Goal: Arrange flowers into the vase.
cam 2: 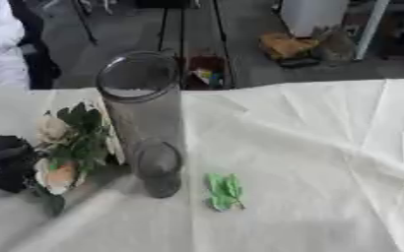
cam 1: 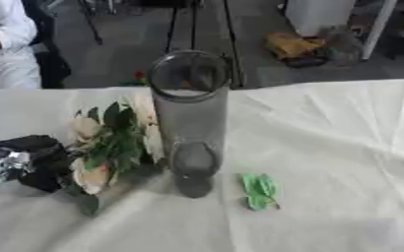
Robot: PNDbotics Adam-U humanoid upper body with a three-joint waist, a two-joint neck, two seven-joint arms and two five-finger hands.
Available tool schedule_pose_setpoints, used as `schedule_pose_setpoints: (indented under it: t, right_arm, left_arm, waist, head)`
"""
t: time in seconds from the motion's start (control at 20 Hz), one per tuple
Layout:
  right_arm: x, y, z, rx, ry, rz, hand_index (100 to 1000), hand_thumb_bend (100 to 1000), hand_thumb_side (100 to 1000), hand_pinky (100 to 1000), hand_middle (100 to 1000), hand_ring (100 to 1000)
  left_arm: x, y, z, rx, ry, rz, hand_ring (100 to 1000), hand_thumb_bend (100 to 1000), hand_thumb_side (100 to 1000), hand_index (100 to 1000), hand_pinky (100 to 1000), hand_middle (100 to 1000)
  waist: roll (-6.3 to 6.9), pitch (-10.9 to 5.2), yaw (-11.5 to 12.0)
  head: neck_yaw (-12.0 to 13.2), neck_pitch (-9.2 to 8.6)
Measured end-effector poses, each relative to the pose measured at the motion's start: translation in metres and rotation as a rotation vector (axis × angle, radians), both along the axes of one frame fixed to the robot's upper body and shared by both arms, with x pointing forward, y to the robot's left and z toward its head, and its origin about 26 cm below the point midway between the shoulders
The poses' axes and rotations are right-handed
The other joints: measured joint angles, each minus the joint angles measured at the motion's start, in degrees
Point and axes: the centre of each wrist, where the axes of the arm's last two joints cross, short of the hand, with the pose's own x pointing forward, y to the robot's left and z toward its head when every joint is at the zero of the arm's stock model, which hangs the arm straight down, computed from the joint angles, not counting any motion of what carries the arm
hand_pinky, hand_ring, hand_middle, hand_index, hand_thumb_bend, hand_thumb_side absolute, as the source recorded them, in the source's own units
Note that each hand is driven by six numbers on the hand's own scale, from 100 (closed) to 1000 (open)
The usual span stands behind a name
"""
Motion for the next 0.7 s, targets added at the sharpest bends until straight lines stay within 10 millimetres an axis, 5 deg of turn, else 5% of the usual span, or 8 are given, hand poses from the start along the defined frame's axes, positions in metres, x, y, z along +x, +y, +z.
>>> schedule_pose_setpoints:
  t: [0.2, 0.7]
  right_arm:
    - [0.0, 0.0, -0.001, 0.0, 0.006, 0.0, 529, 100, 928, 216, 250, 335]
    - [-0.001, 0.0, -0.002, -0.002, 0.016, 0.0, 530, 100, 925, 217, 249, 335]
  left_arm:
    - [0.0, 0.0, 0.0, -0.009, -0.024, 0.009, 100, 100, 366, 261, 100, 104]
    - [-0.004, -0.005, 0.01, -0.026, -0.201, 0.078, 100, 100, 435, 187, 100, 100]
  waist:
    - [0.05, 0.0, 0.0]
    - [0.01, 0.0, 0.23]
  head:
    - [0.0, 0.0]
    - [-0.03, -0.01]
